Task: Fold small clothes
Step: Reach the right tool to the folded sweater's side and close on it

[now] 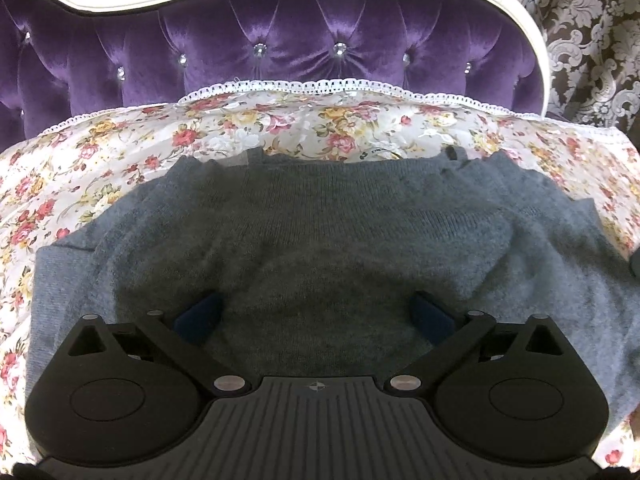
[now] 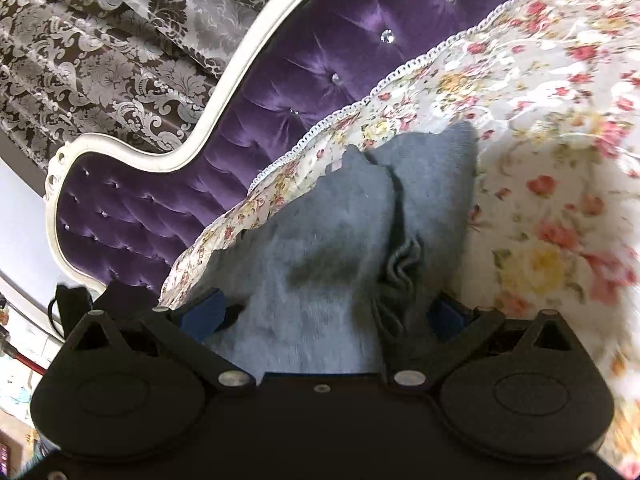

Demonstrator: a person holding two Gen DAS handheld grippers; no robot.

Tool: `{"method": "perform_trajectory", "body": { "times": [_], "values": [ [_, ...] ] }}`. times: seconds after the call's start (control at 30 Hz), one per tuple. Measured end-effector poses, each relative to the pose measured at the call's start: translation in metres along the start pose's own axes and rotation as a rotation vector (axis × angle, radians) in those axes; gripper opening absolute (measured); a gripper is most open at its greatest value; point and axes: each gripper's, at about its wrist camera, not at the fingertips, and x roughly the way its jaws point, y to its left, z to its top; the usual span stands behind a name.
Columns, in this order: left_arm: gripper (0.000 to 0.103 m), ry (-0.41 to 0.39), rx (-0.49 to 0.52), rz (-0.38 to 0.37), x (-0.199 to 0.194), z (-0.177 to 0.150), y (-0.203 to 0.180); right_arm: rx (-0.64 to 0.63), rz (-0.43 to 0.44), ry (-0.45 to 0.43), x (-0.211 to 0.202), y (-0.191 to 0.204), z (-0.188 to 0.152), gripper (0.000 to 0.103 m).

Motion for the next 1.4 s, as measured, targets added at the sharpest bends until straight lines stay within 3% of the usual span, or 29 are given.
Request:
{"method": "perform_trajectory", "body": {
  "times": [0.43, 0.73, 1.0, 1.07, 1.13, 1.17, 1.23, 1.33, 1.4],
  "values": [
    [0.103, -0.006, 0.008, 0.023, 0.001, 0.000, -0.002, -0.007, -0.046, 0.068, 0.018, 0.006, 0.013, 0.103],
    [0.103, -0.010, 0.013, 0.023, 0.001, -0.001, -0.002, -0.162, -0.184, 0.137, 0.034, 0.033, 0.011, 0.103],
    [0.103, -0.001, 0.015, 0.022, 0.002, -0.001, -0.003, -0.182, -0.212, 0.161, 0.035, 0.037, 0.013, 0.100],
    [0.103, -0.002, 0.016, 0.023, 0.002, -0.001, -0.003, -0.212, -0.239, 0.172, 0.036, 0.041, 0.011, 0.093],
    [0.103, -0.002, 0.016, 0.023, 0.002, -0.002, -0.003, -0.258, -0.291, 0.175, 0.034, 0.045, 0.011, 0.068],
    [0.103, -0.002, 0.017, 0.024, 0.002, -0.002, -0.003, -0.261, -0.303, 0.173, 0.032, 0.043, 0.012, 0.063],
    [0.103, -0.003, 0.018, 0.026, 0.003, -0.002, -0.004, -0.211, -0.290, 0.168, 0.023, 0.034, 0.015, 0.039],
    [0.102, 0.018, 0.004, 0.012, 0.001, 0.003, -0.001, -0.147, -0.247, 0.162, 0.014, 0.023, 0.014, 0.036],
    [0.081, 0.033, -0.005, 0.000, -0.009, 0.008, 0.002, -0.134, -0.238, 0.147, 0.013, 0.021, 0.010, 0.036]
  ]
}}
